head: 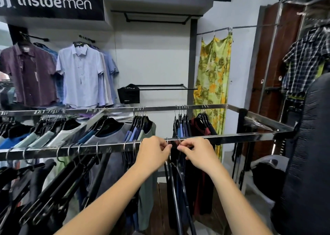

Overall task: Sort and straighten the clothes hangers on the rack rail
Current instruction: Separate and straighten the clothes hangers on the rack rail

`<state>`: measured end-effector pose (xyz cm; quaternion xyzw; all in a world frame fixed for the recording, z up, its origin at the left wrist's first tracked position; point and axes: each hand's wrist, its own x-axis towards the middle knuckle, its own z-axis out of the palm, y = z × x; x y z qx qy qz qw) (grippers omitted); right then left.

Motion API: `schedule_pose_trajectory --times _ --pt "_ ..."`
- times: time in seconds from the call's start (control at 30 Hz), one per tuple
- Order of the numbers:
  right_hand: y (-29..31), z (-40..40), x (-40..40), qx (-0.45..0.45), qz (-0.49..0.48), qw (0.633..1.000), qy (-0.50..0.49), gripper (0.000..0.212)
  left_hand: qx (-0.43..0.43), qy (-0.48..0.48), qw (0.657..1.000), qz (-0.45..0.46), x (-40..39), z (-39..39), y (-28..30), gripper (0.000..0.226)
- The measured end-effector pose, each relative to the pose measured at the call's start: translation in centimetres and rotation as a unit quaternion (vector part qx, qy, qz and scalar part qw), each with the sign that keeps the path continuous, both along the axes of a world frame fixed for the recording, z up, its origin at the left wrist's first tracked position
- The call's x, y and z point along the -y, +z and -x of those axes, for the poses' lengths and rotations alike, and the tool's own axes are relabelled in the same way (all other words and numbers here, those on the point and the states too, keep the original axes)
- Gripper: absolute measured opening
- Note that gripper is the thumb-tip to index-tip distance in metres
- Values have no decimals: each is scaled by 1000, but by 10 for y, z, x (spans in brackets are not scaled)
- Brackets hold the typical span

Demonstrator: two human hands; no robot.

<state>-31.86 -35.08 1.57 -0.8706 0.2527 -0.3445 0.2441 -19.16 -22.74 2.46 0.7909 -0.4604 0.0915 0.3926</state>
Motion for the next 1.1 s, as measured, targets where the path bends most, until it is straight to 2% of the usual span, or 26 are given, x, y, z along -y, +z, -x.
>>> schedule_pose_trajectory --times 0.33,0.53,0.83,1.1 --pt "27 19 -22 -16 -5 999 42 19 28 -62 998 -19 -39 -4 20 31" --pt "53 21 -60 -30 6 994 107 19 -9 -107 994 -20 -77 -11 43 29" --pt "86 -12 -140 9 -5 968 249 19 -89 -117 989 30 -177 -36 88 25" --pt "112 -69 -225 23 -14 943 331 20 -112 -94 988 48 -280 -72 125 27"
